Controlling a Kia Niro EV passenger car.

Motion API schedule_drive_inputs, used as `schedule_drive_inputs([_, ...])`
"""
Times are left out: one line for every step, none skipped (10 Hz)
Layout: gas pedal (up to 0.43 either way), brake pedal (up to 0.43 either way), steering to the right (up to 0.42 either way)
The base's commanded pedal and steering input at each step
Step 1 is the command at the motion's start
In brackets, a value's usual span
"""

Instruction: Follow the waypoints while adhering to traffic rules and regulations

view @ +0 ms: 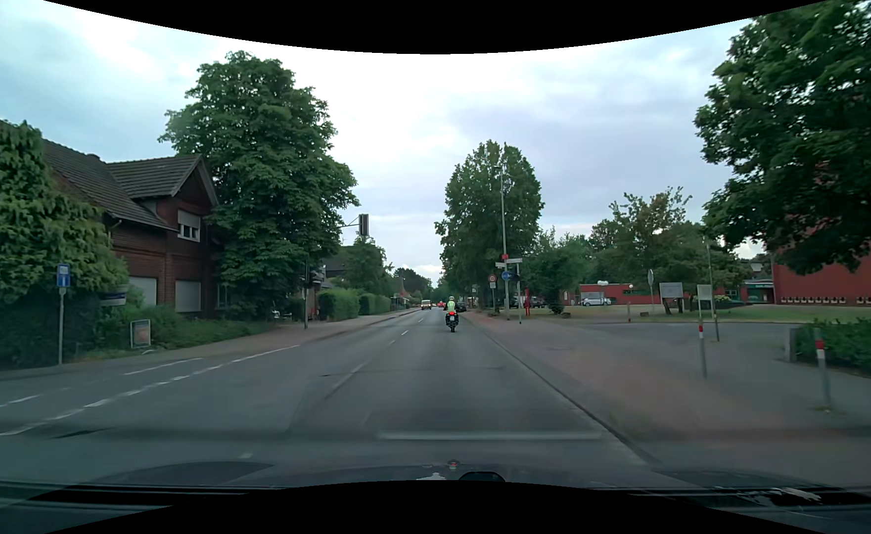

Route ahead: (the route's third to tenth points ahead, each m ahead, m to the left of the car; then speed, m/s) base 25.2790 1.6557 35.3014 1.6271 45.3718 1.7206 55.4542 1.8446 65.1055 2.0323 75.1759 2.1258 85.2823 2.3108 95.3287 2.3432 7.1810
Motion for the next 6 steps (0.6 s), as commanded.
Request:
schedule_drive_inputs([0.130, 0.000, 0.000])
schedule_drive_inputs([0.130, 0.000, 0.001])
schedule_drive_inputs([0.130, 0.000, 0.000])
schedule_drive_inputs([0.130, 0.000, 0.000])
schedule_drive_inputs([0.130, 0.000, 0.000])
schedule_drive_inputs([0.130, 0.000, 0.001])
